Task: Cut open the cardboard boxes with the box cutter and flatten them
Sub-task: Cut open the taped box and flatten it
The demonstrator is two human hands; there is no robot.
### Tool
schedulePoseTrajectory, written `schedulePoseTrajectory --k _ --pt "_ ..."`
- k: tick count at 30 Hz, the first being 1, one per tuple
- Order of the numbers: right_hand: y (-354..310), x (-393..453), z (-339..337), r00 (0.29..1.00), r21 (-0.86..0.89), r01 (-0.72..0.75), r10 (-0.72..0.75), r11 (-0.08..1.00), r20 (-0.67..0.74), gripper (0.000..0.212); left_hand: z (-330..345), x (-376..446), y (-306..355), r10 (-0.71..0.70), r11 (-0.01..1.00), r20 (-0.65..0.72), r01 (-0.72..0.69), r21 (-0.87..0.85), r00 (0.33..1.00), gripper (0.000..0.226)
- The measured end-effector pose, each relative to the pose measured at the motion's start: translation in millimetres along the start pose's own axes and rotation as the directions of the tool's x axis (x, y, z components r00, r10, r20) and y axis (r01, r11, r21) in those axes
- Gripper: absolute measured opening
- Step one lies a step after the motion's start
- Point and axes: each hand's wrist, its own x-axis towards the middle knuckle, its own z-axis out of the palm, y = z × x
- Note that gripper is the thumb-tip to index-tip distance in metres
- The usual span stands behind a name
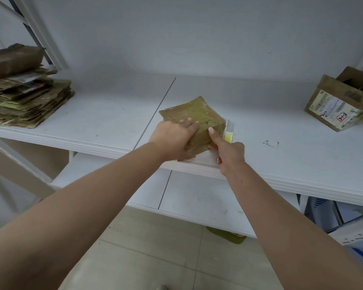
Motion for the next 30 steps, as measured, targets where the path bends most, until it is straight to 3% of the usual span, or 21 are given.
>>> schedulePoseTrajectory --k 5,10,14,18,22,30 --pt "-8.5 4.1 8.0 0.998 -0.080 -0.059 0.057 0.995 -0.023 0.045 -0.8 1.1 3.4 0.023 0.998 0.041 -0.025 0.063 0.999 0.100" --pt "-20.4 11.7 16.3 0.999 -0.148 -0.041 0.042 0.988 0.000 0.056 -2.6 9.1 -13.4 0.080 0.995 0.061 -0.084 0.062 0.995 0.103" --pt "-27.3 19.2 24.2 1.000 -0.177 0.007 -0.008 0.984 -0.008 0.047 0.0 15.4 -16.5 0.094 0.995 0.060 -0.095 0.020 0.994 0.092" --pt "-29.1 26.1 28.5 1.000 -0.166 -0.007 0.008 0.986 0.005 0.047 1.7 18.0 -26.6 0.104 0.983 0.084 -0.089 -0.163 0.991 0.077" --pt "-32.4 28.7 30.9 0.998 -0.199 -0.047 0.054 0.979 0.027 0.039 8.6 16.2 -28.0 0.080 0.844 0.086 -0.022 -0.537 0.993 0.078" --pt "-34.5 31.8 40.6 0.997 -0.105 -0.077 0.080 0.991 0.020 0.029 19.4 25.3 -29.2 0.065 0.863 0.101 -0.006 -0.505 0.993 0.081"
